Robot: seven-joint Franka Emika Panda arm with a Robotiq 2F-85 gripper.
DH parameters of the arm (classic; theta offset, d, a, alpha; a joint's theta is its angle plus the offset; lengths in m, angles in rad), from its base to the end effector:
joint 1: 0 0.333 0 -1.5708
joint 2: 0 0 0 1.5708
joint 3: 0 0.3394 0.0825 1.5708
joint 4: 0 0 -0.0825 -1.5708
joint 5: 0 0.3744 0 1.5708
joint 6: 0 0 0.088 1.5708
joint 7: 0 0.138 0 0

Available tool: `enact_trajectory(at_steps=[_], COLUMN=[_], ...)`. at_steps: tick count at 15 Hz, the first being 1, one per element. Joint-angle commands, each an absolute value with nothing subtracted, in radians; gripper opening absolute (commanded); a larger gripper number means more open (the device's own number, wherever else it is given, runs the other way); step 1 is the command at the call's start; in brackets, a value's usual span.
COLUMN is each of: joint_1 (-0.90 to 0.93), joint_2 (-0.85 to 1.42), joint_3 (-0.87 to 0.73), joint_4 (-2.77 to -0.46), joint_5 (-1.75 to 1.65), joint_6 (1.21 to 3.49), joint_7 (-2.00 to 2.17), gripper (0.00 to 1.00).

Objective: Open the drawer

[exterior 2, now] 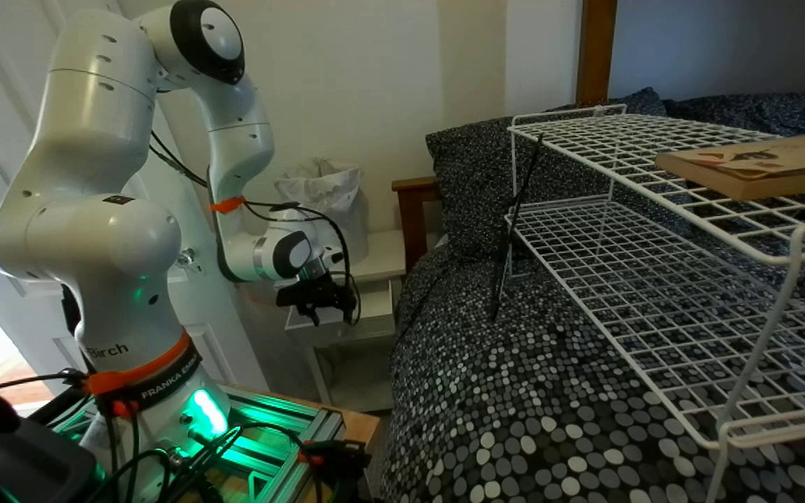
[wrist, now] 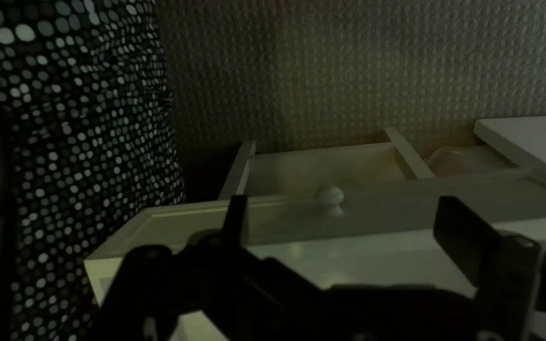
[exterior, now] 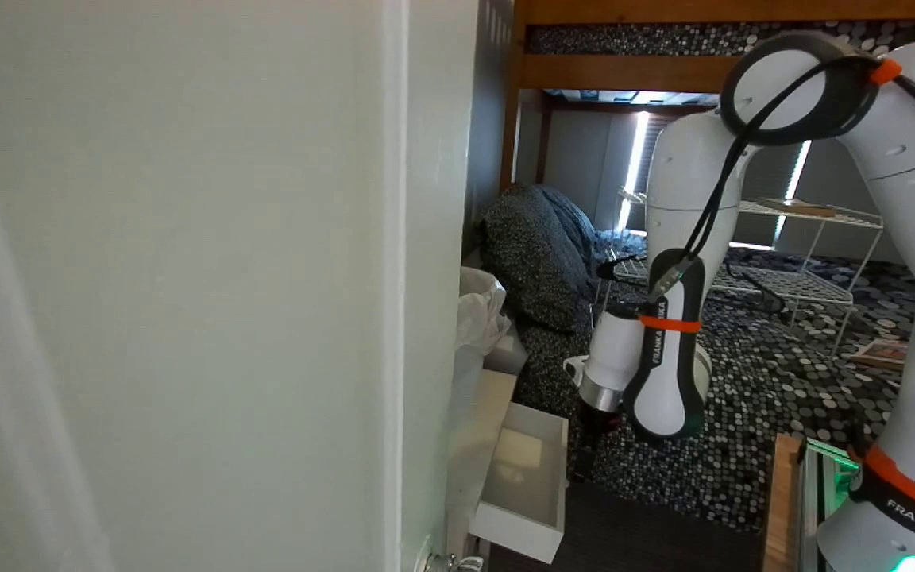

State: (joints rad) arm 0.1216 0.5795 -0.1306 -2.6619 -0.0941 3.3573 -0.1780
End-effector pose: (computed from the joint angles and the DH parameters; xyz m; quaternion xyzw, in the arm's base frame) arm 0.4036 -0.0033 0.0657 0.9876 0.1430 0.0556 0.0330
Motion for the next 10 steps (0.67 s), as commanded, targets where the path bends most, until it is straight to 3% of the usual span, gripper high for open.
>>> enact_trajectory(at_steps=[1, 10], joint_1=[0.101, 0.016], joint_2=[0.385, 0.130], joint_3=[-0.094, 0.043], joint_4=[-2.721, -2.736], joint_5=[-0.051, -0.015], joint_6=[3.227, 3.162], joint_7=[-0.097, 0.001], gripper=[1.00, 1.00])
